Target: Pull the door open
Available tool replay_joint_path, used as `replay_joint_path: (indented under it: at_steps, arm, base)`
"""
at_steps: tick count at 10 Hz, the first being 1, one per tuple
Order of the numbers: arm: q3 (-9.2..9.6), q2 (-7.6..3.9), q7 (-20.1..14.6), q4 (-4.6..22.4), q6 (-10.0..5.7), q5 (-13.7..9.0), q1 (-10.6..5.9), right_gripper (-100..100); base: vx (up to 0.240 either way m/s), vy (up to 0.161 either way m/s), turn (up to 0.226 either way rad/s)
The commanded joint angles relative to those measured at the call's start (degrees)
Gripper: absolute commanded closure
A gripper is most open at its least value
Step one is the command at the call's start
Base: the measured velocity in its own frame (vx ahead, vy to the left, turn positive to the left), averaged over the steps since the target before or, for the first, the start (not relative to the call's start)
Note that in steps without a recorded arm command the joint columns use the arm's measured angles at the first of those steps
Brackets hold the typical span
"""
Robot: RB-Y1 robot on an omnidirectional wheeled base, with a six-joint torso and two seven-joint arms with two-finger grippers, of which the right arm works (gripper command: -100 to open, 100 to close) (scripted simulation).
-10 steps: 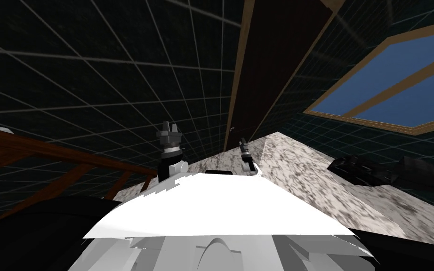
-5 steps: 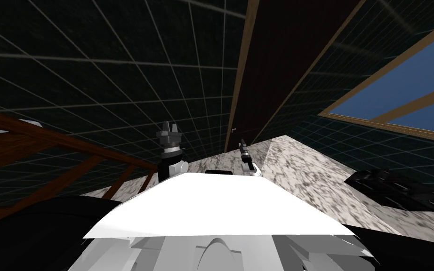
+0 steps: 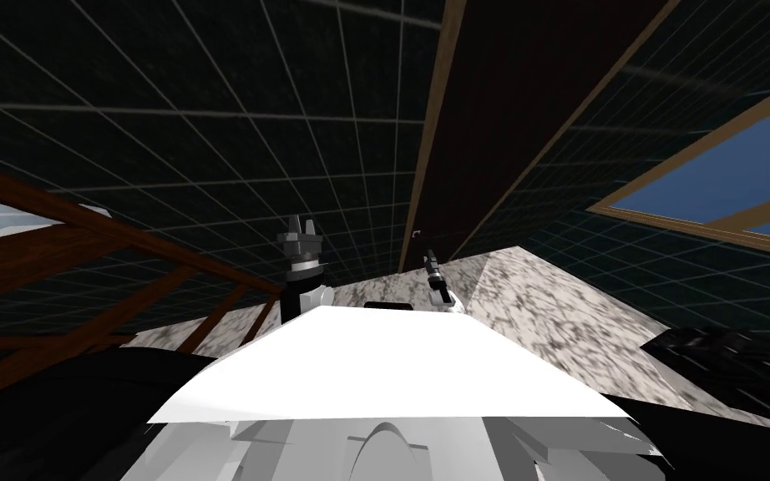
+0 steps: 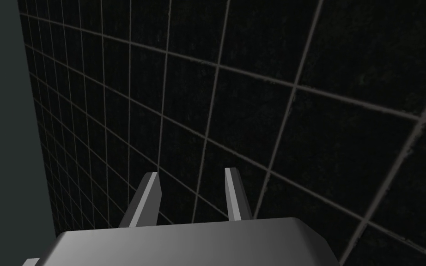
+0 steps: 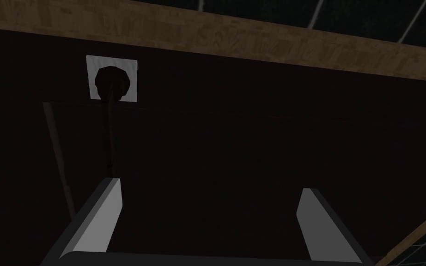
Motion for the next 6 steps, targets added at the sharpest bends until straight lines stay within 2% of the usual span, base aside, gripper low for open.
replay_joint_path:
  at_steps: [1, 6]
  arm:
    - [-0.03, -0.37, -0.7, 2.9, -0.97, -0.2, -0.94, -100]
    - [-0.14, -1.18, -2.3, 11.0, -3.17, -0.8, -3.76, -100]
  base:
    - [0.053, -0.099, 0.177]
    - [0.032, -0.109, 0.138]
